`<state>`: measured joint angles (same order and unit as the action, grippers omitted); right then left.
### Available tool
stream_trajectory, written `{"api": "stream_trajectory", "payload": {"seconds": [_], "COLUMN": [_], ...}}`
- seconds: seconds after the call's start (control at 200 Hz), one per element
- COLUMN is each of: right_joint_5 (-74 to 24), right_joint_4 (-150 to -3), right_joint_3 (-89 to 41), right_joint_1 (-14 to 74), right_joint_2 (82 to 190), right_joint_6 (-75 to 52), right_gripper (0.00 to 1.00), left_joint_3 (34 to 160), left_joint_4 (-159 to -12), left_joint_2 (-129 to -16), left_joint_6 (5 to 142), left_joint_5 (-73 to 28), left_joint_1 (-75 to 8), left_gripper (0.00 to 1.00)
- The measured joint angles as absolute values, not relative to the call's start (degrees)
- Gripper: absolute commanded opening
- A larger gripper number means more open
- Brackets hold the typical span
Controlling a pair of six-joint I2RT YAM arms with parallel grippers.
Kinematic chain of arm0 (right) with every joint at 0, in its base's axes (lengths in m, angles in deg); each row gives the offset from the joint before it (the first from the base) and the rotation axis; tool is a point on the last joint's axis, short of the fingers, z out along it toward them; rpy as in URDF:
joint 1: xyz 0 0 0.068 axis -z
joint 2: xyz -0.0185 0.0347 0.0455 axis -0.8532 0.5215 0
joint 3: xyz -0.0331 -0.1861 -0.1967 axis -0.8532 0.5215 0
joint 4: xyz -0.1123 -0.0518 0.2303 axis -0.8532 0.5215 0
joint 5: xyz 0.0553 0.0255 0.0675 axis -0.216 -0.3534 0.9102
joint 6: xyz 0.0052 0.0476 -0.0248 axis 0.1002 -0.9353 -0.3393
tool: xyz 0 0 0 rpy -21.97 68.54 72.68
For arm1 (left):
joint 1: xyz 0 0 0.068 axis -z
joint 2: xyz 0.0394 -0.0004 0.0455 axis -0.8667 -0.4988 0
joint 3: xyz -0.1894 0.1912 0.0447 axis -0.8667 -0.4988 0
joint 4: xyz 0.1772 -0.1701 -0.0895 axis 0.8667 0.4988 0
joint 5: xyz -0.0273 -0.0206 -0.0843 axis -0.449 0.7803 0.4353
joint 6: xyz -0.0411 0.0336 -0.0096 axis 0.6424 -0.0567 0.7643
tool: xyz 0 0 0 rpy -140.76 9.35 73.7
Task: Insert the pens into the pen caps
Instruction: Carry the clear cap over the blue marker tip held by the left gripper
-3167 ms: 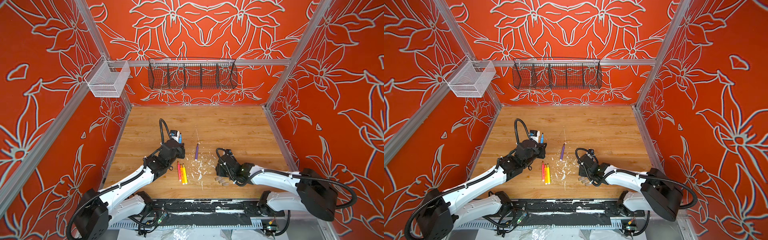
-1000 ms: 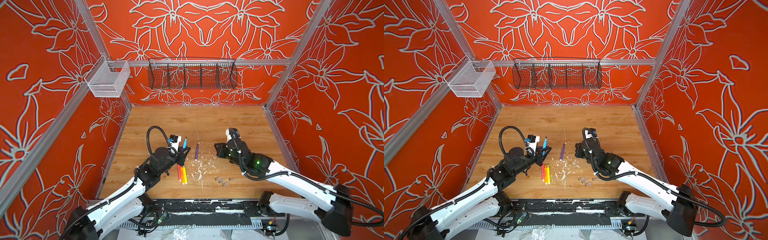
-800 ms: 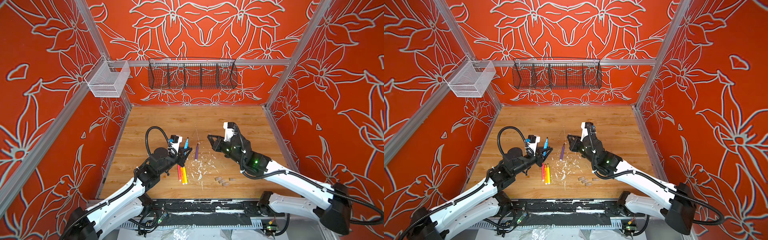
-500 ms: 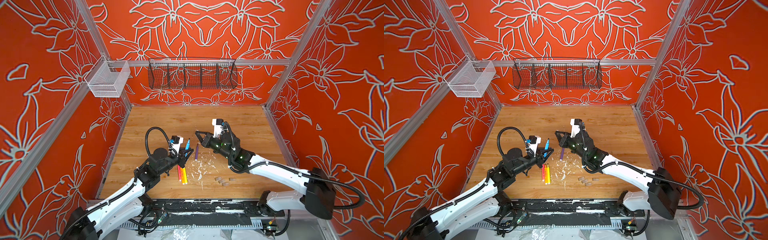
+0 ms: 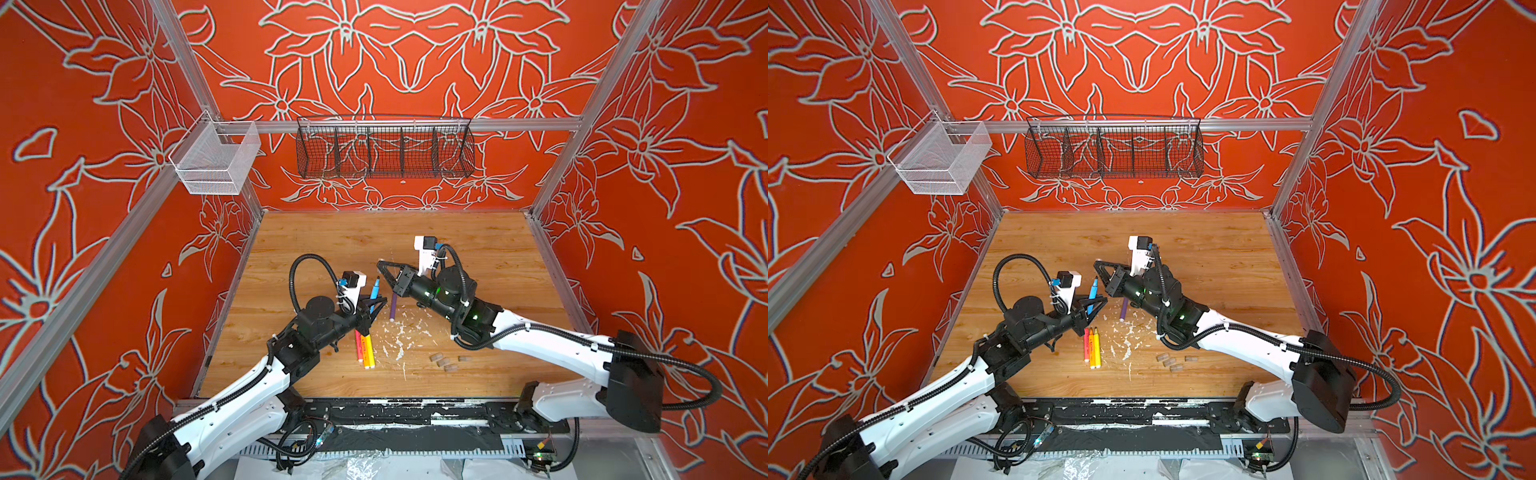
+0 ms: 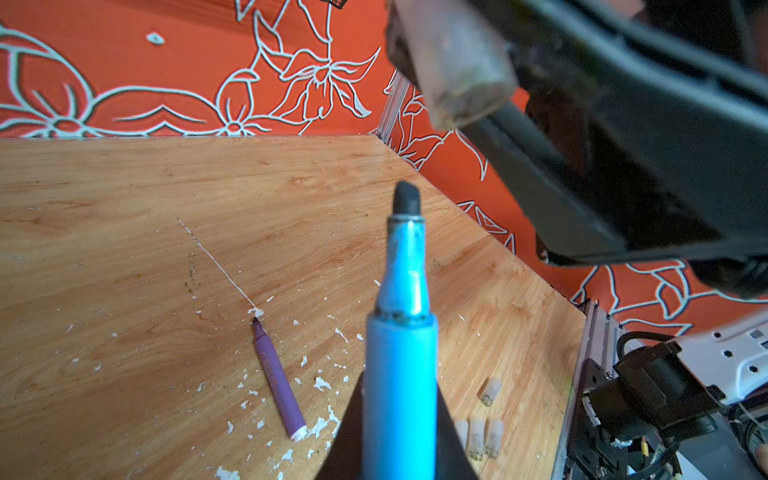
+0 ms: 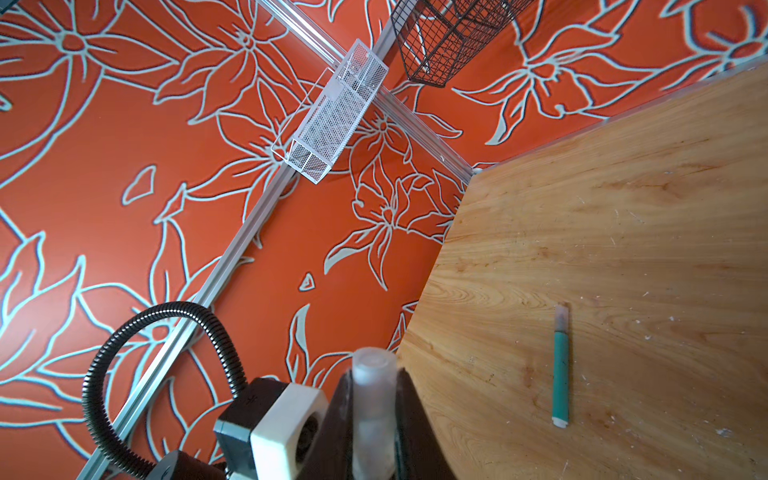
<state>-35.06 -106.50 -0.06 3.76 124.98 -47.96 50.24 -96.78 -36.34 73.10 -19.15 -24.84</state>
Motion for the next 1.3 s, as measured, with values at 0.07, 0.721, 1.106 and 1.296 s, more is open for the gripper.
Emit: {"api": "stream_trajectory", "payload": {"seconds": [0.07, 0.721, 1.106, 1.296], "right_joint_5": [-35.4, -36.5, -36.5, -36.7], "right_joint_4": [-106.5, -106.4, -106.3, -106.8], "right_joint_3": [-0.1, 0.0, 0.4, 1.3], "right_joint_1": [3.7, 3.0, 2.2, 1.5], "right_joint_2": [125.0, 125.3, 127.0, 127.0], "right_joint_6": [-48.0, -47.8, -47.7, -47.3], "right_gripper": [0.0, 0.0, 0.0, 0.0], "left_joint_3": [50.2, 50.2, 50.2, 50.2], "left_joint_4": [-96.8, -96.8, -96.7, -96.3], "left_joint_2": [-36.0, -35.8, -35.7, -35.7], "left_joint_6": [73.1, 73.1, 73.1, 73.5], "left_joint_5": [-19.2, -19.4, -20.1, -20.4], "left_joint_1": [-24.8, -24.8, -24.8, -24.8], "left_gripper": [0.0, 0.0, 0.0, 0.0]}}
